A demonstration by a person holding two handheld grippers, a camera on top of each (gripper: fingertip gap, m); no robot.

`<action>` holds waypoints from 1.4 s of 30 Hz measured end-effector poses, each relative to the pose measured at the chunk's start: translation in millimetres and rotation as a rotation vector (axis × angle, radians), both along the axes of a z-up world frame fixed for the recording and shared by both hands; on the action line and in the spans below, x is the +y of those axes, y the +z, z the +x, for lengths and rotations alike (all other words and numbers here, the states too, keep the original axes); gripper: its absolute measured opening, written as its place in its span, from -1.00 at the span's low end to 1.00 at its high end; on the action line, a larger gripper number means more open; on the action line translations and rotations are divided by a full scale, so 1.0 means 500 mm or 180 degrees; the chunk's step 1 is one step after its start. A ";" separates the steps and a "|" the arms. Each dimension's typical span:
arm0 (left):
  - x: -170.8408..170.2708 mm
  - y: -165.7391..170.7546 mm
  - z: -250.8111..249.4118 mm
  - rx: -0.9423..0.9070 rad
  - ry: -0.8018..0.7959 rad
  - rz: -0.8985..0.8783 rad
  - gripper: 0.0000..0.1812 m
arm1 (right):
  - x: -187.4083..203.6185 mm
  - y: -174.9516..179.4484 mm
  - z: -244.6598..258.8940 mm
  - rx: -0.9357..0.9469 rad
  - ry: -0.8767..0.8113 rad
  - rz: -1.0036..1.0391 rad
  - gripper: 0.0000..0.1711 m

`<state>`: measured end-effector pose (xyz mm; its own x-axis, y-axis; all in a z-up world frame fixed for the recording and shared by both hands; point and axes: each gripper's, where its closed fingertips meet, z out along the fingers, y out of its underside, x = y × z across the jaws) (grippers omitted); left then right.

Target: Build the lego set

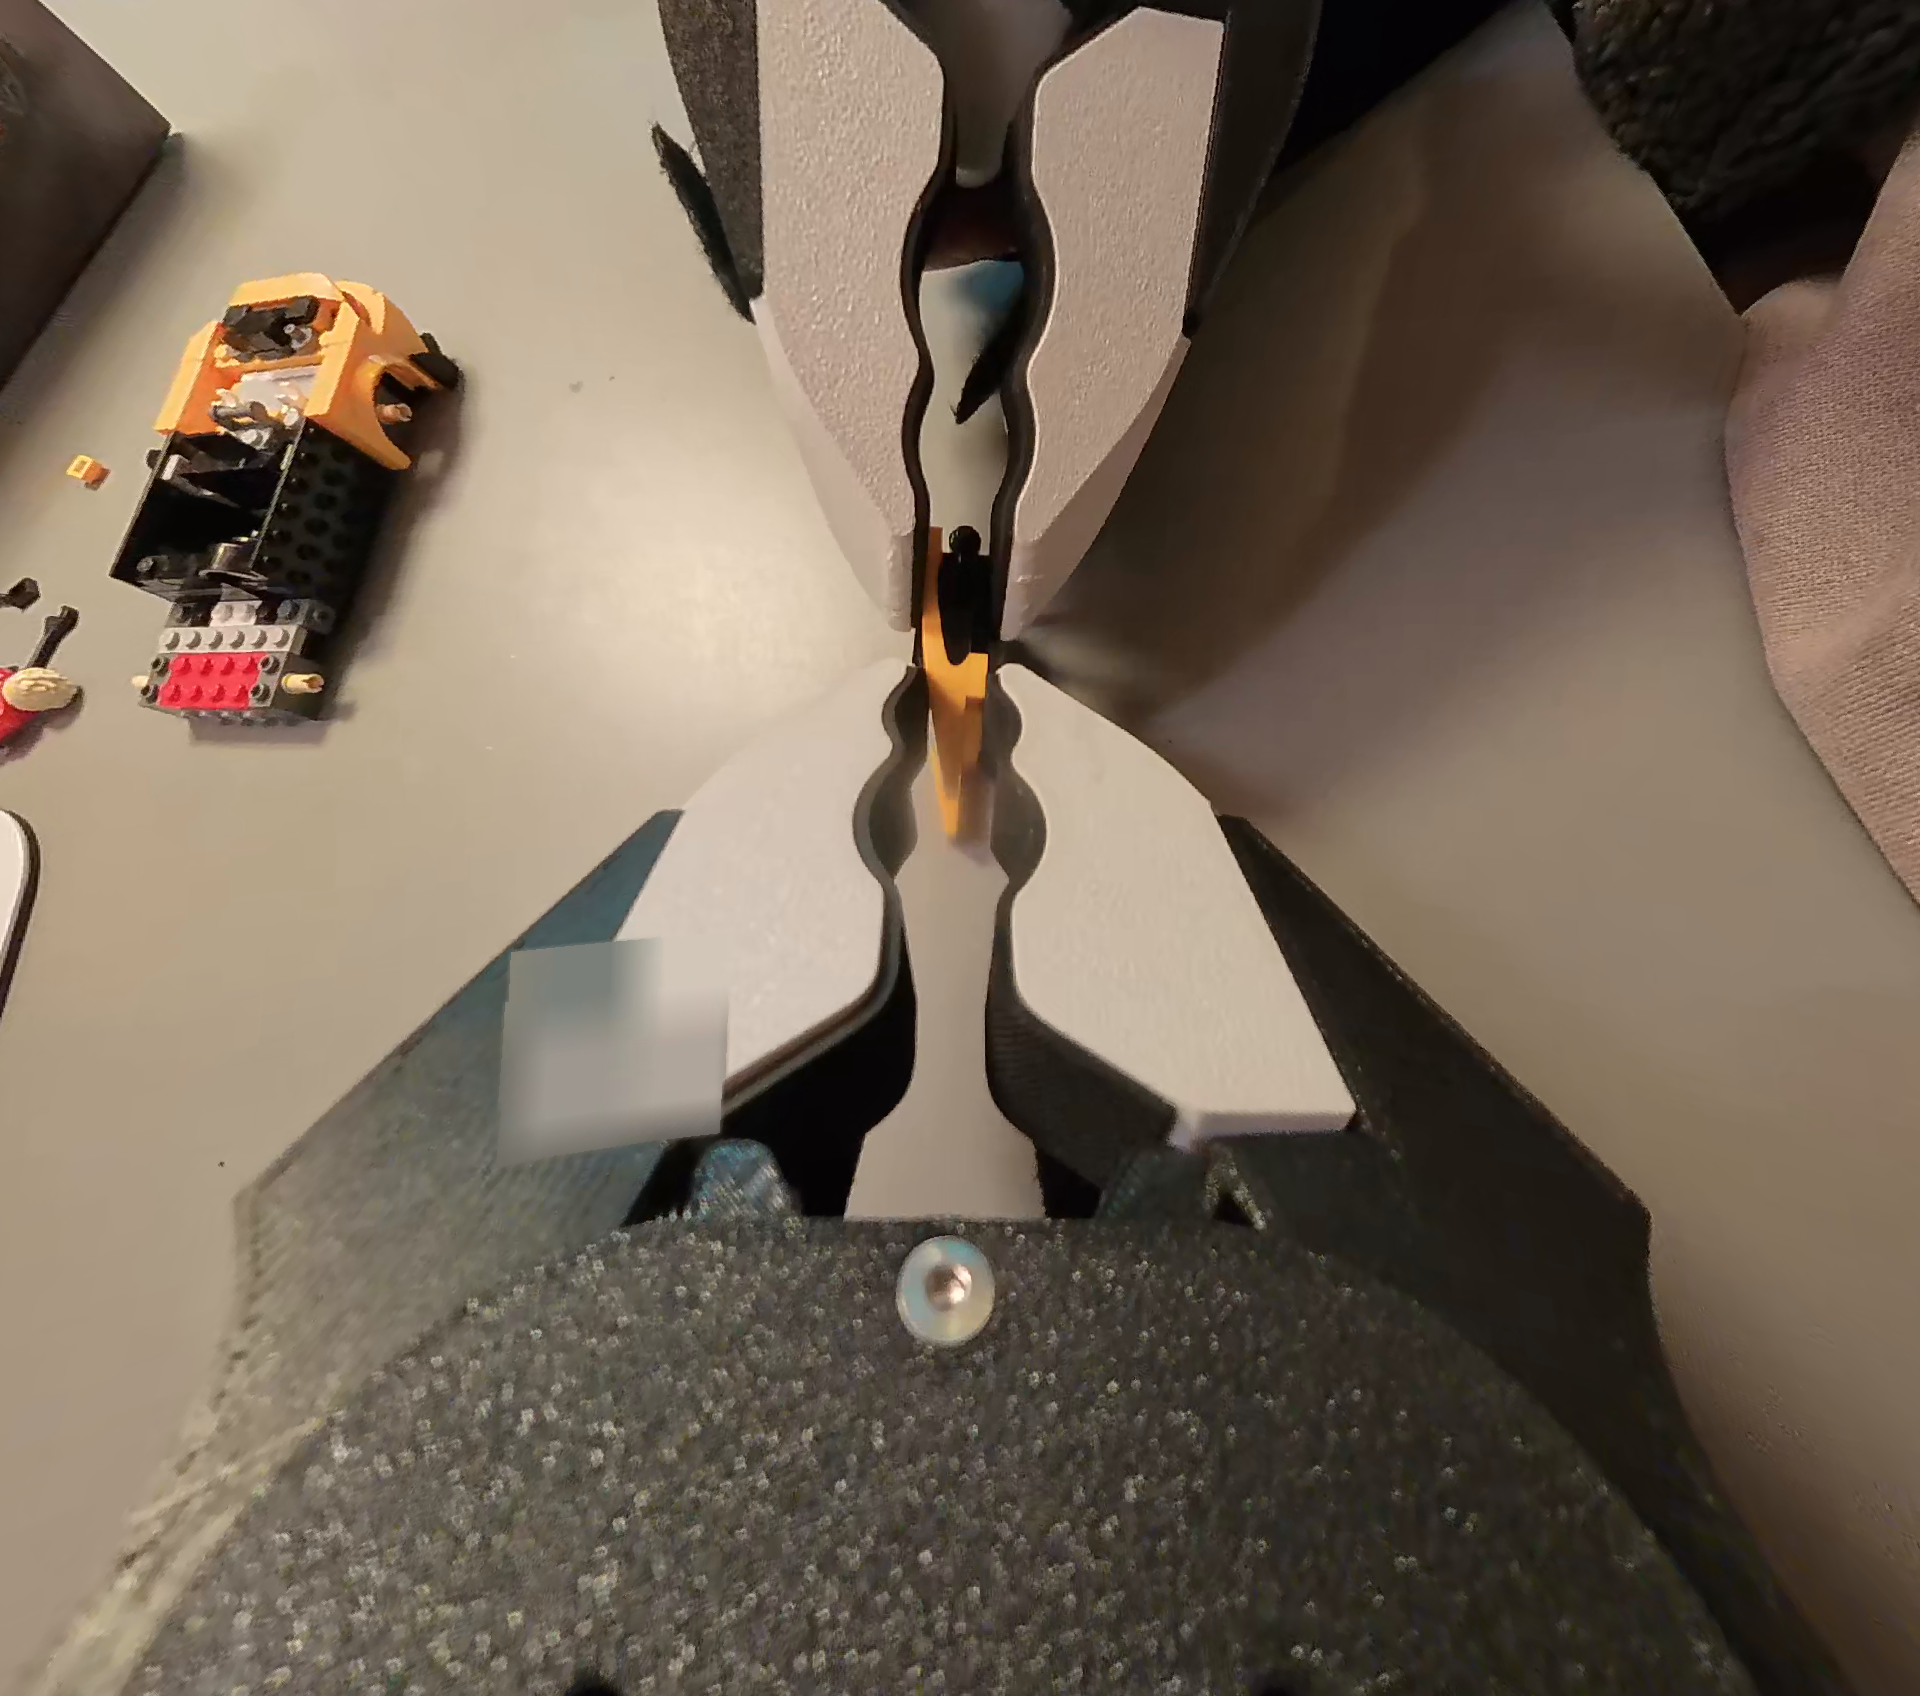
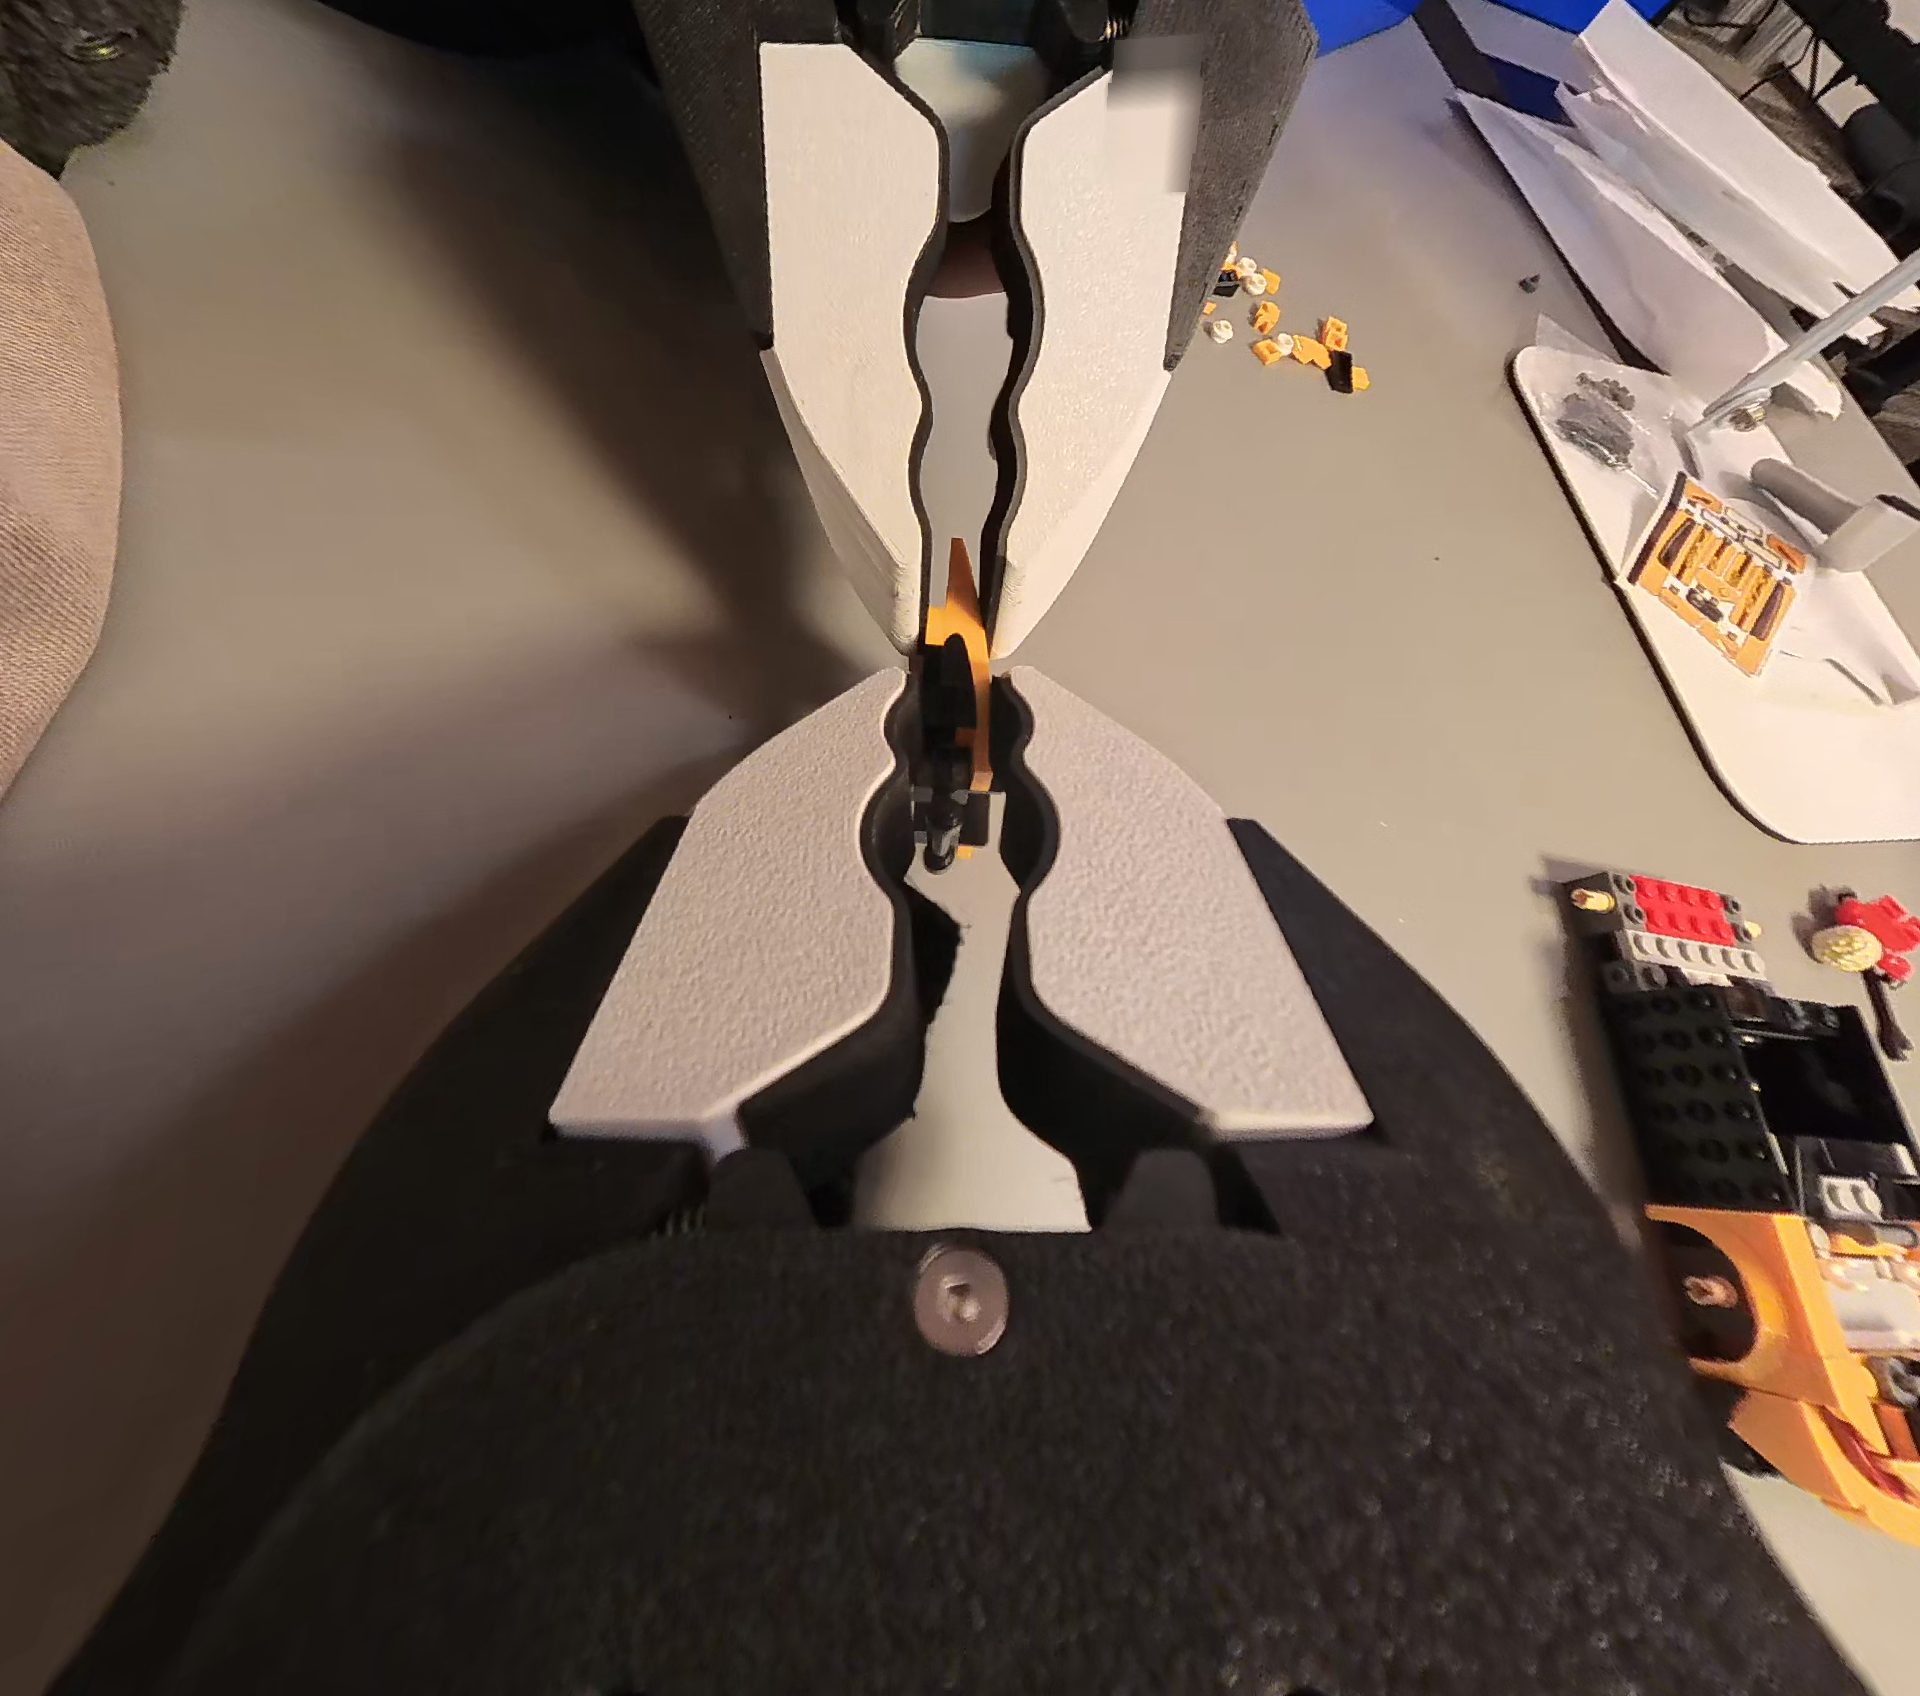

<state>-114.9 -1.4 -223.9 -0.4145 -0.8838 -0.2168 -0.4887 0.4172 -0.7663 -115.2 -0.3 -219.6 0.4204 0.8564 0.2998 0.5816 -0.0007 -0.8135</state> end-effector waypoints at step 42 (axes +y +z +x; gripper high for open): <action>0.038 0.124 0.015 -0.1273 0.0148 0.2087 -0.89 | 0.038 0.092 0.025 0.1115 0.0040 -0.1530 -0.18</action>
<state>-107.3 17.5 -161.8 -0.1599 -0.5374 -0.8281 -0.2548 0.8329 -0.4913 -102.7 18.8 -173.6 0.4133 0.8673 -0.2775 0.2809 -0.4113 -0.8671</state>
